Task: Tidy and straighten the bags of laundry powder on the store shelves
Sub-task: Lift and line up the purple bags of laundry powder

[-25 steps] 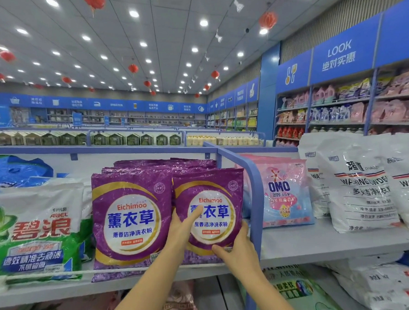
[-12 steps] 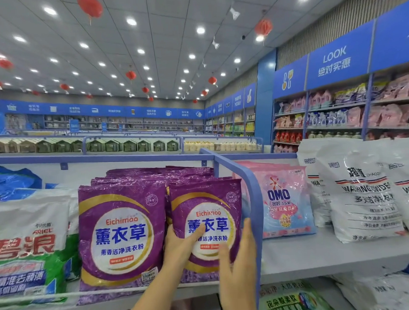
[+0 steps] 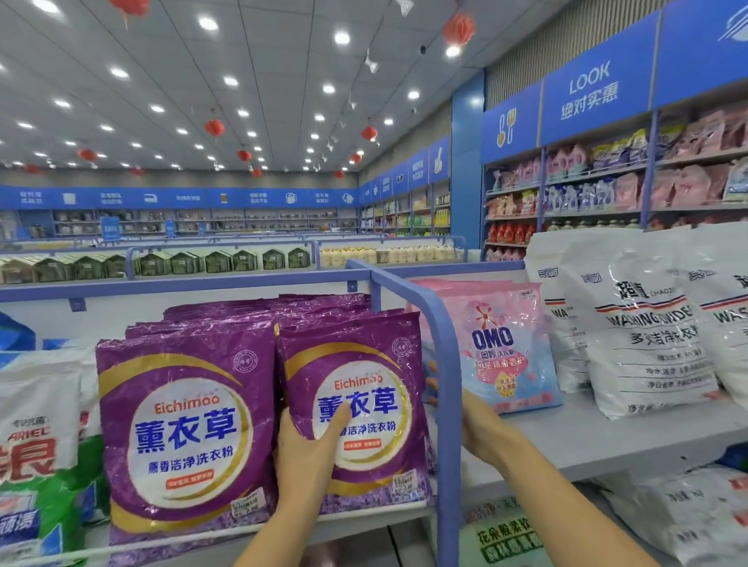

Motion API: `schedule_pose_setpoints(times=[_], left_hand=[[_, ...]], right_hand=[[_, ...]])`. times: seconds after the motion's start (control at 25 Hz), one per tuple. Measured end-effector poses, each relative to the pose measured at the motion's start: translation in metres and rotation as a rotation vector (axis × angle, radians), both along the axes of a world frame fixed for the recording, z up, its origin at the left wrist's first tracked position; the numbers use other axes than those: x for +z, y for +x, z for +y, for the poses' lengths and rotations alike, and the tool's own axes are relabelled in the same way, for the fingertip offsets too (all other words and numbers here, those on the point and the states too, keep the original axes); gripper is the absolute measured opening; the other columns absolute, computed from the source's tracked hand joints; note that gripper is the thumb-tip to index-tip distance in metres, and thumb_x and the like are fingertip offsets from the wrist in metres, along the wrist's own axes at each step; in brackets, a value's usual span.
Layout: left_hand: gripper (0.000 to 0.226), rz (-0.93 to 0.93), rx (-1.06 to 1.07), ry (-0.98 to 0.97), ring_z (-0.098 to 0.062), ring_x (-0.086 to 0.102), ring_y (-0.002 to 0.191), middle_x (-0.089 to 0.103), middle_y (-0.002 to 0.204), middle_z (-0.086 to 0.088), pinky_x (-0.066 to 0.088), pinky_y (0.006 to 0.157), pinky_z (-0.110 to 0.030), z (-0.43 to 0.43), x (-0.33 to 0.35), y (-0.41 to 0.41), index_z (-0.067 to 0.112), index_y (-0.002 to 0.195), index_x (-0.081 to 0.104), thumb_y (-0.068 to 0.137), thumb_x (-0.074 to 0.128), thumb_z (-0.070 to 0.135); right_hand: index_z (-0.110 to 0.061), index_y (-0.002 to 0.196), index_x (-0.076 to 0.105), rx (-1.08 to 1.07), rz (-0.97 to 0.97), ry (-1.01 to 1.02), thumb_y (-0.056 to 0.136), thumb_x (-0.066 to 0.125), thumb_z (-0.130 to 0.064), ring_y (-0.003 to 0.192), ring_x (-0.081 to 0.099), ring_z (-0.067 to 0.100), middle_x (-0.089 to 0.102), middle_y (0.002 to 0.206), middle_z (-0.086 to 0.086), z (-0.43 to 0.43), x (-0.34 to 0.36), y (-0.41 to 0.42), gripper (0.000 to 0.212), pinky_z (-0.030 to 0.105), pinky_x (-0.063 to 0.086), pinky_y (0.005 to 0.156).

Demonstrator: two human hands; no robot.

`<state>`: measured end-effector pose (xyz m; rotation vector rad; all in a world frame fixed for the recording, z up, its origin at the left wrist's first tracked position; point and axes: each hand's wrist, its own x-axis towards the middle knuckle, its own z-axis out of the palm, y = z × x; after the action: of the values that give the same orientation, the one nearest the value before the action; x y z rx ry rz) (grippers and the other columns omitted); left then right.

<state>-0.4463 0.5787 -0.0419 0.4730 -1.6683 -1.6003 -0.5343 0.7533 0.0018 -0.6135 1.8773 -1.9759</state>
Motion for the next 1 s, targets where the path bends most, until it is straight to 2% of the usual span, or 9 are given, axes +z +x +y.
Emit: schedule_pose_setpoints(times=[0.16, 0.32, 0.44, 0.52, 0.64, 0.72, 0.84, 0.92, 1.0], left_hand=[[0.046, 0.021, 0.108, -0.023, -0.018, 0.063, 0.092, 0.068, 0.101, 0.003, 0.05, 0.083, -0.034, 0.004, -0.005, -0.004, 0.022, 0.11, 0.06, 0.071, 0.077, 0.038], [0.037, 0.028, 0.19, -0.01, -0.019, 0.065, 0.092, 0.069, 0.094, 0.006, 0.051, 0.084, -0.037, 0.008, -0.006, -0.004, 0.028, 0.098, 0.062, 0.068, 0.078, 0.041], [0.055, 0.046, 0.255, -0.067, -0.022, 0.061, 0.102, 0.066, 0.106, 0.005, 0.048, 0.092, -0.041, 0.017, -0.003, -0.002, 0.018, 0.112, 0.061, 0.066, 0.077, 0.044], [0.069, 0.062, 0.315, -0.104, -0.02, 0.051, 0.112, 0.054, 0.117, 0.008, 0.039, 0.102, -0.043, 0.021, -0.002, -0.002, 0.009, 0.13, 0.05, 0.073, 0.076, 0.036], [0.071, 0.116, 0.391, -0.154, -0.021, 0.05, 0.12, 0.055, 0.13, 0.0, 0.037, 0.105, -0.045, 0.02, 0.002, -0.005, 0.015, 0.134, 0.046, 0.074, 0.074, 0.04], [0.082, 0.117, 0.432, -0.168, -0.026, 0.049, 0.123, 0.054, 0.133, -0.005, 0.038, 0.105, -0.049, 0.022, 0.003, -0.009, 0.016, 0.134, 0.043, 0.068, 0.072, 0.056], [0.093, 0.04, 0.467, -0.17, -0.033, 0.048, 0.123, 0.051, 0.136, -0.013, 0.038, 0.104, -0.05, 0.027, 0.0, -0.009, 0.01, 0.14, 0.035, 0.068, 0.062, 0.062], [0.095, -0.022, 0.459, -0.214, -0.035, 0.047, 0.124, 0.048, 0.138, -0.015, 0.038, 0.103, -0.05, 0.027, -0.001, -0.005, 0.01, 0.143, 0.028, 0.07, 0.055, 0.064], [0.096, -0.077, 0.424, -0.219, -0.035, 0.043, 0.128, 0.042, 0.143, -0.014, 0.036, 0.105, -0.049, 0.024, -0.001, -0.002, 0.012, 0.146, 0.02, 0.073, 0.054, 0.064]], right_hand=[[-0.005, 0.09, 0.056, 0.102, 0.084, 0.158, 0.101, 0.029, -0.01, 0.069, 0.047, 0.008, 0.047, 0.076, -0.002, -0.016, 0.0, -0.008, 0.029, 0.008, 0.041, 0.058], [-0.012, 0.058, 0.046, 0.168, 0.018, 0.098, 0.1, 0.029, -0.002, 0.034, 0.047, 0.002, 0.041, 0.06, 0.004, -0.026, -0.003, -0.017, 0.046, 0.007, 0.035, 0.036], [-0.004, 0.094, 0.063, 0.21, -0.06, -0.039, 0.098, 0.04, -0.02, 0.081, 0.066, 0.017, 0.063, 0.097, 0.02, -0.026, -0.005, -0.025, 0.028, 0.016, 0.049, 0.065], [-0.006, 0.124, 0.054, 0.251, -0.066, -0.111, 0.091, 0.045, -0.036, 0.109, 0.058, 0.029, 0.058, 0.121, 0.022, -0.024, -0.004, -0.028, 0.046, 0.029, 0.048, 0.085], [0.003, 0.134, 0.04, 0.239, -0.025, -0.161, 0.092, 0.046, -0.041, 0.129, 0.035, 0.041, 0.042, 0.132, 0.029, -0.032, -0.004, -0.027, 0.061, 0.048, 0.031, 0.109], [-0.005, 0.133, 0.046, 0.228, -0.078, -0.197, 0.087, 0.052, -0.05, 0.128, 0.041, 0.036, 0.045, 0.134, 0.024, -0.032, -0.006, -0.031, 0.065, 0.04, 0.038, 0.107], [-0.029, 0.121, 0.05, 0.307, -0.014, -0.139, 0.092, 0.04, -0.05, 0.108, 0.056, 0.009, 0.056, 0.126, 0.0, -0.029, -0.012, -0.033, 0.037, 0.02, 0.046, 0.092], [-0.016, 0.122, 0.053, 0.291, 0.068, -0.072, 0.084, 0.042, -0.06, 0.114, 0.056, 0.025, 0.057, 0.125, 0.014, -0.024, -0.013, -0.036, 0.059, 0.028, 0.044, 0.095], [-0.011, 0.126, 0.05, 0.296, 0.124, -0.043, 0.09, 0.037, -0.051, 0.117, 0.053, 0.029, 0.052, 0.128, 0.02, -0.021, -0.01, -0.037, 0.056, 0.026, 0.045, 0.089]])
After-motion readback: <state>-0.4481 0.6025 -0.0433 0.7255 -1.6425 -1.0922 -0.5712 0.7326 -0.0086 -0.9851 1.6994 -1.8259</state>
